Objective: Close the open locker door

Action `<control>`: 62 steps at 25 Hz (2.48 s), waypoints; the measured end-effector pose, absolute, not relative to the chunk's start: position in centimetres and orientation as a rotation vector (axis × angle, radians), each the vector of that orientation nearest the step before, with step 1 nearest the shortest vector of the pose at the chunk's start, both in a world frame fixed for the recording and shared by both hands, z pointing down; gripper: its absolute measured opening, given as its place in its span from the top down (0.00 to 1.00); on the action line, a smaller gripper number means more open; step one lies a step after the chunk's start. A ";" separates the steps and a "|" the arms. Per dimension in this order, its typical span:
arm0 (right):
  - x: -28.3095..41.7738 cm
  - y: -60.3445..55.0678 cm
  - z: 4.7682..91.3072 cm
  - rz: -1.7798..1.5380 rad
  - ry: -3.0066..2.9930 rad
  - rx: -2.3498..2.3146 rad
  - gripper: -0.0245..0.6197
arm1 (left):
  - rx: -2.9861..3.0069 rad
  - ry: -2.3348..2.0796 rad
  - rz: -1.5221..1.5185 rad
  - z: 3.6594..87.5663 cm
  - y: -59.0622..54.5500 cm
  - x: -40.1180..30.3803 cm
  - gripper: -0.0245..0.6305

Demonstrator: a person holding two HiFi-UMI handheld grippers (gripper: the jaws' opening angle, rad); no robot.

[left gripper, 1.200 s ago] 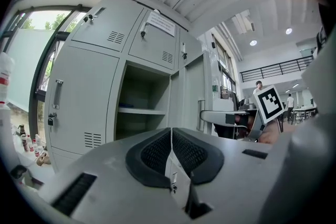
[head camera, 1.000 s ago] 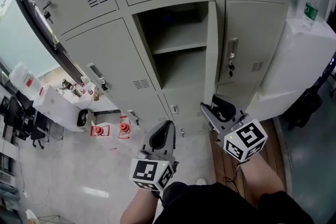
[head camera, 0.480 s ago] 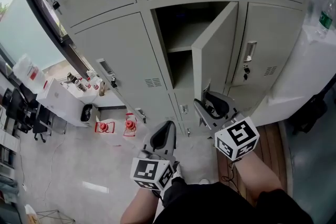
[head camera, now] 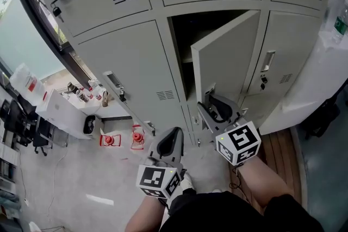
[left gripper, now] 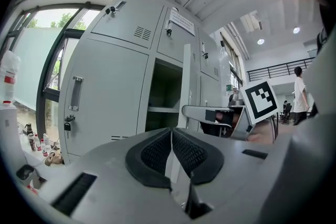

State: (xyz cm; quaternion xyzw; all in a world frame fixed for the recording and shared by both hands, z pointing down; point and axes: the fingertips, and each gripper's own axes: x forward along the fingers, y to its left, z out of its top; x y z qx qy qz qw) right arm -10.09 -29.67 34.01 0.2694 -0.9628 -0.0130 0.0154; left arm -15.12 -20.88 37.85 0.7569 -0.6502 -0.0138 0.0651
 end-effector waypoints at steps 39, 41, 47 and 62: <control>-19.2 -39.7 34.1 -0.107 -2.892 1.087 0.72 | 2.321 -1.883 -0.038 39.0 -26.2 -22.8 0.93; -19.3 -40.1 34.1 -0.095 -2.898 1.080 0.72 | 2.320 -1.880 -0.033 39.2 -26.4 -22.9 0.93; -19.4 -40.5 34.2 -0.055 -2.920 1.061 0.72 | 2.312 -1.888 -0.025 39.3 -26.9 -23.4 0.93; -17.2 -40.5 34.3 -0.062 -2.928 1.042 0.76 | 2.348 -1.869 -0.035 38.5 -27.4 -21.7 0.93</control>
